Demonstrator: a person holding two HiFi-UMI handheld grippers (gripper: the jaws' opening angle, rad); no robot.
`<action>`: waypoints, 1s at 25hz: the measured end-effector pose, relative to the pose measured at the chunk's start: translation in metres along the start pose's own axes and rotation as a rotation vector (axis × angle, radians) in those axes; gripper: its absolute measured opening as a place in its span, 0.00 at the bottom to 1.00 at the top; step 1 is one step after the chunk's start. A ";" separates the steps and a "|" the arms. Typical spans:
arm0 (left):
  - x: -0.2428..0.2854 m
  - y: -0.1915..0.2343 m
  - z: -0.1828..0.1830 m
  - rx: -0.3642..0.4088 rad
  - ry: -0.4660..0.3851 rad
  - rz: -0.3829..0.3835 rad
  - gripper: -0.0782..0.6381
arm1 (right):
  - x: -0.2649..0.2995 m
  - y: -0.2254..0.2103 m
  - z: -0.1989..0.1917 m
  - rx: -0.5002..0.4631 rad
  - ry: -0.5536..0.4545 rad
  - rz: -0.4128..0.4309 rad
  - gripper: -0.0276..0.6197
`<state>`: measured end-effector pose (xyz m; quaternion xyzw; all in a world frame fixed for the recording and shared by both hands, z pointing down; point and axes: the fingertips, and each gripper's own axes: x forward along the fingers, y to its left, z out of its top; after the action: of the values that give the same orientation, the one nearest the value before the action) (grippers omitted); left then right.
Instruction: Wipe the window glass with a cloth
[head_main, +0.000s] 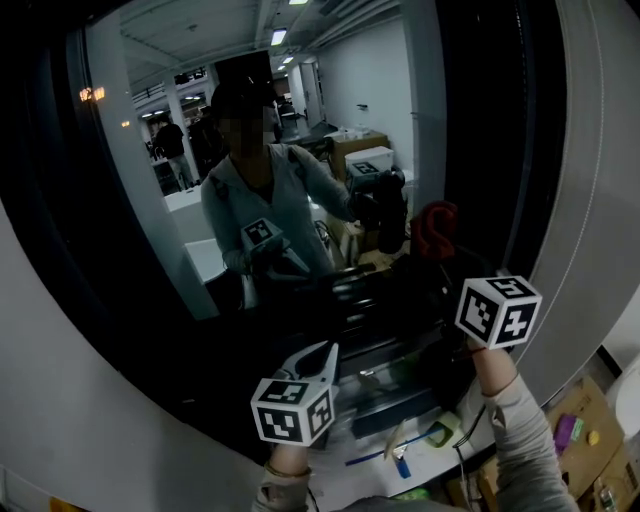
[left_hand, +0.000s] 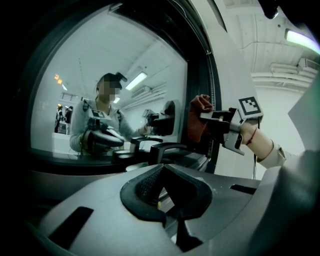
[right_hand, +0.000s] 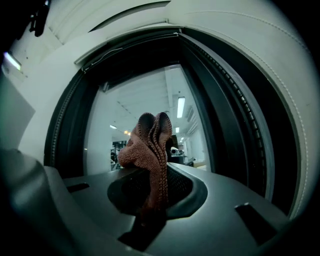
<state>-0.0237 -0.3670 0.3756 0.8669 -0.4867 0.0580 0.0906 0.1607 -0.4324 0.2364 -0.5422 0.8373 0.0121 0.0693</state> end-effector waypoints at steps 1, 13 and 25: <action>-0.003 0.001 0.000 -0.001 -0.002 0.003 0.12 | -0.005 0.010 0.000 -0.002 -0.009 0.018 0.12; -0.060 0.019 -0.017 -0.046 -0.030 0.079 0.12 | -0.042 0.115 -0.050 0.020 0.017 0.190 0.12; -0.119 0.029 -0.049 -0.083 -0.022 0.179 0.12 | -0.076 0.182 -0.096 0.049 0.077 0.309 0.12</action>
<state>-0.1107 -0.2718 0.4039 0.8161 -0.5651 0.0360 0.1154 0.0153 -0.2980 0.3311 -0.4050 0.9129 -0.0186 0.0479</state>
